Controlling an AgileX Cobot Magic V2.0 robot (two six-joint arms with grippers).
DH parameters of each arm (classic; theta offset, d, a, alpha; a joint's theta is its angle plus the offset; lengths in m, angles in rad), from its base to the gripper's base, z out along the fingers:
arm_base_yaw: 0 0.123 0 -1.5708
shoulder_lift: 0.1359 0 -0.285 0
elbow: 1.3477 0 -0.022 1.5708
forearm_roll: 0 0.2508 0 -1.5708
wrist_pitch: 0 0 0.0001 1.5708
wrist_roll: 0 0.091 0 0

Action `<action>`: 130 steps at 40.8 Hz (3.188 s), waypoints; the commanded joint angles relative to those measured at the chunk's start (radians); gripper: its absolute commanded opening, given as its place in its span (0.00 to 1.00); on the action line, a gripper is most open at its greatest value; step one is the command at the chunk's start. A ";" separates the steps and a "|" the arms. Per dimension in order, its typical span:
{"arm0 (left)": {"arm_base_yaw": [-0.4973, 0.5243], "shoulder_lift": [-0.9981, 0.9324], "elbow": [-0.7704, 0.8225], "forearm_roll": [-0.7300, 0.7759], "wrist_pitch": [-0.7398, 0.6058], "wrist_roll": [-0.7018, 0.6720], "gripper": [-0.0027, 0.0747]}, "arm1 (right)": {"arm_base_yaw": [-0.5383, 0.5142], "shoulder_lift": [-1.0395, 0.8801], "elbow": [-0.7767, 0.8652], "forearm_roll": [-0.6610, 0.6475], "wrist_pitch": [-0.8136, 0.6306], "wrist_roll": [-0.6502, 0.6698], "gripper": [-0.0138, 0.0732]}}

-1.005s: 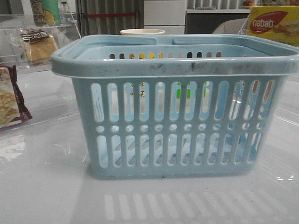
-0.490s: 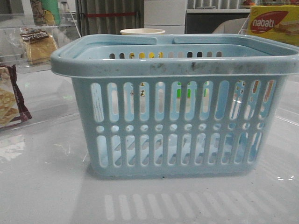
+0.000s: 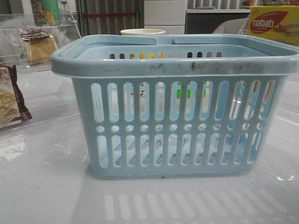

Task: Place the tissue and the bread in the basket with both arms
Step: 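Reach the right gripper to the black-and-white tissue pack on the shelf and grasp it, then carry the tissue pack over the basket with the right gripper and release it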

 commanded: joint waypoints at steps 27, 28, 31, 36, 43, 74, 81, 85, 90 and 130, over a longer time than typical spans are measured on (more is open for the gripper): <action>-0.006 0.472 -0.180 -0.064 0.361 0.005 0.17 | -0.001 0.461 -0.167 -0.032 0.271 -0.004 0.23; -0.006 0.480 -0.180 -0.061 0.361 0.016 0.19 | -0.001 0.471 -0.167 -0.038 0.271 -0.004 0.24; -0.006 0.506 -0.180 -0.061 0.355 0.050 0.31 | -0.001 0.496 -0.167 -0.043 0.271 -0.005 0.34; -0.006 0.536 -0.180 -0.061 0.345 0.056 0.64 | -0.001 0.533 -0.167 -0.043 0.265 -0.005 0.66; -0.023 0.574 -0.180 -0.074 0.341 0.056 0.73 | -0.001 0.605 -0.168 -0.045 0.229 -0.005 0.79; -0.263 0.592 -0.180 -0.076 0.333 0.056 0.66 | -0.187 1.289 -0.756 -0.056 0.240 -0.011 0.79; -0.263 0.592 -0.180 -0.076 0.333 0.056 0.66 | -0.187 1.401 -0.850 -0.056 0.239 -0.012 0.79; -0.263 0.592 -0.180 -0.076 0.333 0.056 0.66 | -0.187 1.450 -0.882 -0.056 0.224 -0.012 0.79; -0.263 0.592 -0.180 -0.076 0.333 0.056 0.66 | -0.187 1.493 -0.900 -0.056 0.193 -0.012 0.79; -0.263 0.592 -0.180 -0.076 0.333 0.056 0.66 | 0.059 1.106 -0.929 0.056 0.349 -0.012 0.39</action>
